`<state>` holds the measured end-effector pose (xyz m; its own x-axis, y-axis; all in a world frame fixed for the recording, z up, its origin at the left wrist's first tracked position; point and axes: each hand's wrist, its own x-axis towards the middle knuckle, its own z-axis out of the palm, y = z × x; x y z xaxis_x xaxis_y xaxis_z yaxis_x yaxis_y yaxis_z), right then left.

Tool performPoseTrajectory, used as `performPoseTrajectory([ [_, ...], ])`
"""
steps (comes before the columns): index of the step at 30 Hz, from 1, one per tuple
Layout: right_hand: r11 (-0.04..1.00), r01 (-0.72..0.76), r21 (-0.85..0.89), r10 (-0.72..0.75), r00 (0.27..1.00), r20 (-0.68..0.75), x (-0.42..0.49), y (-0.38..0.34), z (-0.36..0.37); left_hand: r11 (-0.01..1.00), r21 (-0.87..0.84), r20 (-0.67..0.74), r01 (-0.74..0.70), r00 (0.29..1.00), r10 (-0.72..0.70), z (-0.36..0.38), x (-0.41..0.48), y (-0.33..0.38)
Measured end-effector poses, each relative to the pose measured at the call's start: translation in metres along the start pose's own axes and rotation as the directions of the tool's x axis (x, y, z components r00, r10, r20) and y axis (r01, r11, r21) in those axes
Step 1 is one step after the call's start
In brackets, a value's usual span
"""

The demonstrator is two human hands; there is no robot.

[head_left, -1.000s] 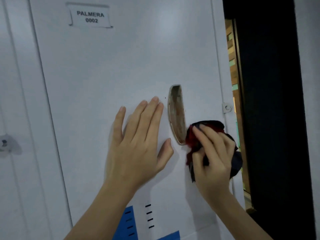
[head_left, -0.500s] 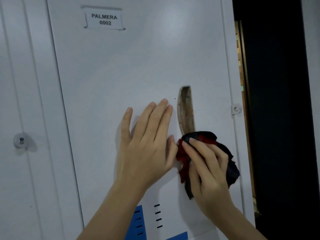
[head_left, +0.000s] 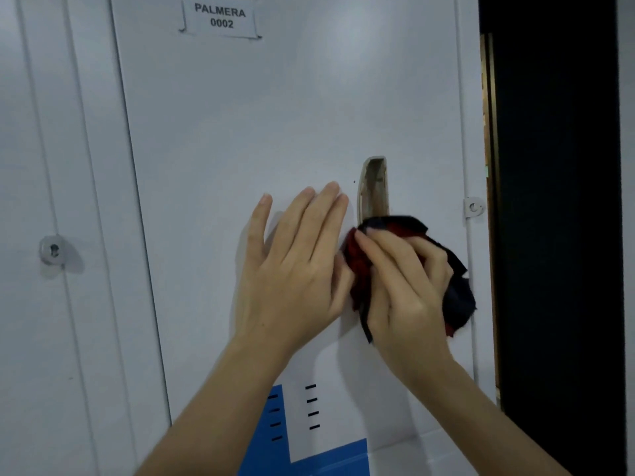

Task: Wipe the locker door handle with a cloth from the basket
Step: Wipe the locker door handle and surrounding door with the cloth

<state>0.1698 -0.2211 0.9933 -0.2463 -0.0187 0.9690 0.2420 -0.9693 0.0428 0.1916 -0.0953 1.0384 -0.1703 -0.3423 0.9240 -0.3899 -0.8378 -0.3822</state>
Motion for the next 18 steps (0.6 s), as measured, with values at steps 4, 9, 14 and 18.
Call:
performPoseTrajectory([
  [4, 1.0, -0.001, 0.004, 0.001, 1.0, -0.016, -0.001, -0.001, 0.003, 1.0, 0.001, 0.002, 0.002, 1.0, -0.002, 0.0, 0.0, 0.0],
  [9, 0.999, 0.04, -0.017, -0.04, 0.999, -0.017, -0.023, 0.004, -0.005, 1.0, -0.012, 0.001, 0.011, 1.0, -0.011, -0.001, -0.001, 0.001],
  [14, 1.0, -0.014, -0.001, 0.014, 0.998, -0.058, 0.005, -0.004, 0.009, 1.0, -0.005, -0.006, 0.013, 1.0, -0.013, 0.001, -0.002, 0.001],
  [18, 1.0, 0.028, -0.012, -0.028, 1.0, -0.01, -0.024, 0.004, -0.002, 1.0, -0.004, 0.001, 0.009, 1.0, -0.009, 0.001, -0.001, 0.001],
])
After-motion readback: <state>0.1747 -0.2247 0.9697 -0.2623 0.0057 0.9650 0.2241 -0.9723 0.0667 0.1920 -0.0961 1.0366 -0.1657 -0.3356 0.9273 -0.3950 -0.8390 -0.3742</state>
